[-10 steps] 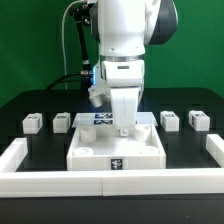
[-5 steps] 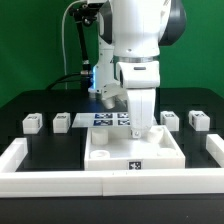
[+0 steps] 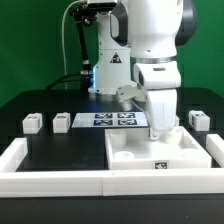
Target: Assemble square table
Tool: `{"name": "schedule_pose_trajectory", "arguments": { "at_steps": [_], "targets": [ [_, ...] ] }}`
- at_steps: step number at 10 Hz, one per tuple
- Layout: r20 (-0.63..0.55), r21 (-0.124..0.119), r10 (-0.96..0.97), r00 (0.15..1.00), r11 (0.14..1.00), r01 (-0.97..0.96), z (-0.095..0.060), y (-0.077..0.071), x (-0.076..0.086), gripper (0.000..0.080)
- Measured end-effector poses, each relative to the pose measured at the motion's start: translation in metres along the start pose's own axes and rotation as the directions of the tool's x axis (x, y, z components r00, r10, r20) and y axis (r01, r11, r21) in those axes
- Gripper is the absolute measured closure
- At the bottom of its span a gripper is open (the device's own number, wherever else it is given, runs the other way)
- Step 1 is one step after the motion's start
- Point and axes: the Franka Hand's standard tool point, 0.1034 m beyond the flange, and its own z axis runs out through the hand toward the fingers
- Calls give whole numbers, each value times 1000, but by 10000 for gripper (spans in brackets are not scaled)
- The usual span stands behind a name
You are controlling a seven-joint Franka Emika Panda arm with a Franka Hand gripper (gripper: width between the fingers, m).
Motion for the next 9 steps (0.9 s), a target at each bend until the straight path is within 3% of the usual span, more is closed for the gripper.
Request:
{"name": "schedule_pose_trajectory", "arguments": {
  "at_steps": [3, 9],
  "targets": [
    [-3, -6, 17, 1000, 1000, -17, 1, 16, 26, 738],
    [4, 4, 87, 996, 996, -87, -1, 31, 26, 738]
  ]
}}
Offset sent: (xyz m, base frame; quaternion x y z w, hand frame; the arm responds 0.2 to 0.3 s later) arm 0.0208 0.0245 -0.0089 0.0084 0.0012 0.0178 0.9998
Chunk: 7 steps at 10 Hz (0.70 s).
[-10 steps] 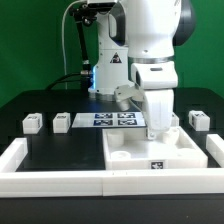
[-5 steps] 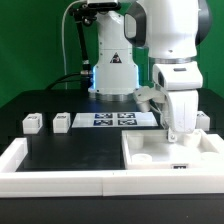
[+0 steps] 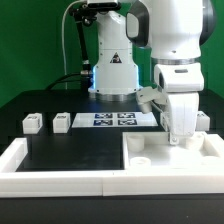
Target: Assemble square table
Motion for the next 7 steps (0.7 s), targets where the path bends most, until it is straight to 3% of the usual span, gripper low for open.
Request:
{"name": "schedule_pose_trajectory", "arguments": {
  "at_steps": [2, 3, 4, 5, 6, 7],
  "targets": [
    [1, 2, 26, 1000, 1000, -26, 0, -1, -1, 738],
    [1, 2, 26, 1000, 1000, -26, 1, -1, -1, 546],
    [1, 2, 26, 1000, 1000, -26, 1, -1, -1, 411],
    [1, 2, 27, 1000, 1000, -27, 1, -1, -1, 411],
    [1, 2, 27, 1000, 1000, -27, 1, -1, -2, 234],
    [1, 2, 27, 1000, 1000, -27, 1, -1, -2, 174]
  ]
}}
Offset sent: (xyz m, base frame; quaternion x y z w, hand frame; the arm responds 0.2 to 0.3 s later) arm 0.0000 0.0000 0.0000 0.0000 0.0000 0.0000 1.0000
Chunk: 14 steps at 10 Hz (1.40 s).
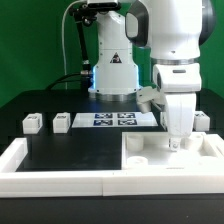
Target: Assemble square table
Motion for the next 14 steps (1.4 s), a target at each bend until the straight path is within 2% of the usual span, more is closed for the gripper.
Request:
{"name": "schedule_pose_trajectory", "arguments": {
  "at_steps": [5, 6, 8, 10, 11, 14],
  "targets": [
    [0, 0, 2, 1000, 1000, -2, 0, 0, -1, 150],
    [-1, -11, 43, 999, 999, -43, -6, -3, -1, 150],
    [-6, -48, 139, 990, 989, -139, -29, -18, 2, 150],
    [-19, -71, 285, 958, 956, -286, -45, -35, 18, 150],
    [-30, -83, 335, 942, 938, -336, -52, -35, 30, 150],
    [-33, -79, 363, 931, 928, -364, -50, -36, 32, 150]
  ]
}}
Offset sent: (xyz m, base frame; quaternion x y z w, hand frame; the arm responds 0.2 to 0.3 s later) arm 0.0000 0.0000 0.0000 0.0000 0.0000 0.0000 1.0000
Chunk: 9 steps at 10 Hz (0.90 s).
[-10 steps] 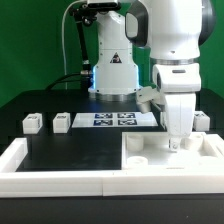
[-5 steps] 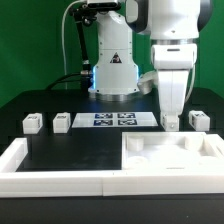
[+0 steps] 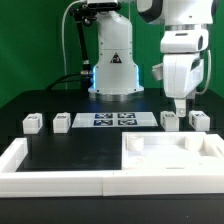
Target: Assemble square table
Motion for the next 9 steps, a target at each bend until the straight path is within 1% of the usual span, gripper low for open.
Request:
{"name": "schedule_pose_trajectory", "arguments": {
  "at_steps": [3, 4, 5, 8, 9],
  "targets": [
    [-5, 0, 205, 979, 979, -205, 0, -1, 1, 150],
    [-33, -4, 349, 937, 937, -349, 1, -8, 3, 150],
    [-33, 5, 461, 887, 887, -461, 2, -17, 5, 150],
    [-36, 31, 705, 708, 709, -704, 2, -35, 21, 150],
    [-28, 47, 802, 597, 598, -800, 2, -41, 27, 150]
  ]
}}
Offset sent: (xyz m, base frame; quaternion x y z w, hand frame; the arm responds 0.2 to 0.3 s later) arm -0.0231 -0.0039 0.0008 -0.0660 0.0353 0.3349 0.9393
